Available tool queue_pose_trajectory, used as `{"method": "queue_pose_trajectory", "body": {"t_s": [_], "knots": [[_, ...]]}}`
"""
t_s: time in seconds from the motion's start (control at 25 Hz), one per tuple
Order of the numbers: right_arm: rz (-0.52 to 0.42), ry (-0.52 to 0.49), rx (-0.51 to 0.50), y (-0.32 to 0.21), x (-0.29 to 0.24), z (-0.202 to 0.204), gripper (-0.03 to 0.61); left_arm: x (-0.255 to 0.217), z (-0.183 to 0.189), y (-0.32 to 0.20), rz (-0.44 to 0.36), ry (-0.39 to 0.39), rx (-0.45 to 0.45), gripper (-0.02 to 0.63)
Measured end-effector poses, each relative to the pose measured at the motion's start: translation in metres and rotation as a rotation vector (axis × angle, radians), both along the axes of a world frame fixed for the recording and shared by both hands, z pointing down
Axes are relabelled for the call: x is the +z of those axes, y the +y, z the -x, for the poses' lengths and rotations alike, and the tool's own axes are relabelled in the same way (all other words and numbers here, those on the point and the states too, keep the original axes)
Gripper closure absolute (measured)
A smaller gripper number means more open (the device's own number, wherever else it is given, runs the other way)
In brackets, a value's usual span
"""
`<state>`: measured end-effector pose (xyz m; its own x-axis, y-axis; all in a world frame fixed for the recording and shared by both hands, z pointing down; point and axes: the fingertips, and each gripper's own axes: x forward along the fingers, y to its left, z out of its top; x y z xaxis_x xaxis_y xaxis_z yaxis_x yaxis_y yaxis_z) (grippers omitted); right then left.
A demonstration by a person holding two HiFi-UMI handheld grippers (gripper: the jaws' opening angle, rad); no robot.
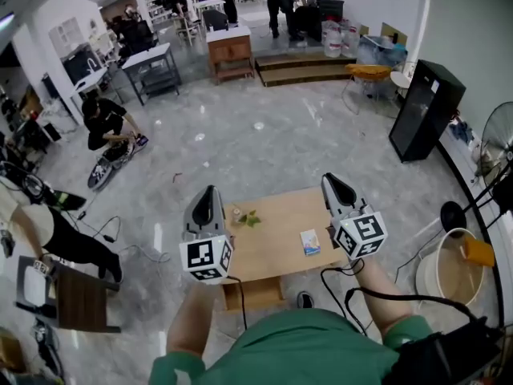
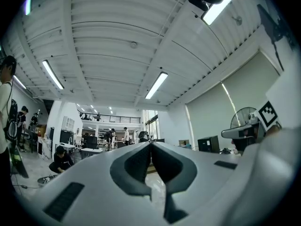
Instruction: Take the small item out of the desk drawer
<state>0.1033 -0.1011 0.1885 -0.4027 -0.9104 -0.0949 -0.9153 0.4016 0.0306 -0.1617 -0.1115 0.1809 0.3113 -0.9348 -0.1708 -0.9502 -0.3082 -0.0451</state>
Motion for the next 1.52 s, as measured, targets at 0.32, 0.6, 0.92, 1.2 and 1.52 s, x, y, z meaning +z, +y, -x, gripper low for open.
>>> {"method": "queue_pose_trajectory", "body": {"t_s": [0.32,0.6,0.92,1.2,1.52], "knots": [[0.022,-0.003,0.006,-0.002,0.011,0.002,0.537,0.013,0.002,-0.006,0.028,0.01,0.0,0.592],[0.036,-0.009,-0.001,-0.007,0.015,0.005,0.537,0.018,0.006,-0.01,0.044,0.02,-0.008,0.592],[0.03,-0.009,-0.001,-0.02,0.011,0.0,0.538,0.018,0.002,-0.021,0.052,0.022,-0.013,0.592],[0.032,-0.019,0.0,-0.022,0.013,-0.006,0.538,0.02,-0.004,-0.026,0.061,0.014,-0.011,0.592],[0.02,-0.015,0.002,-0.018,0.013,-0.006,0.538,0.026,-0.006,-0.021,0.074,0.008,-0.007,0.592]]}}
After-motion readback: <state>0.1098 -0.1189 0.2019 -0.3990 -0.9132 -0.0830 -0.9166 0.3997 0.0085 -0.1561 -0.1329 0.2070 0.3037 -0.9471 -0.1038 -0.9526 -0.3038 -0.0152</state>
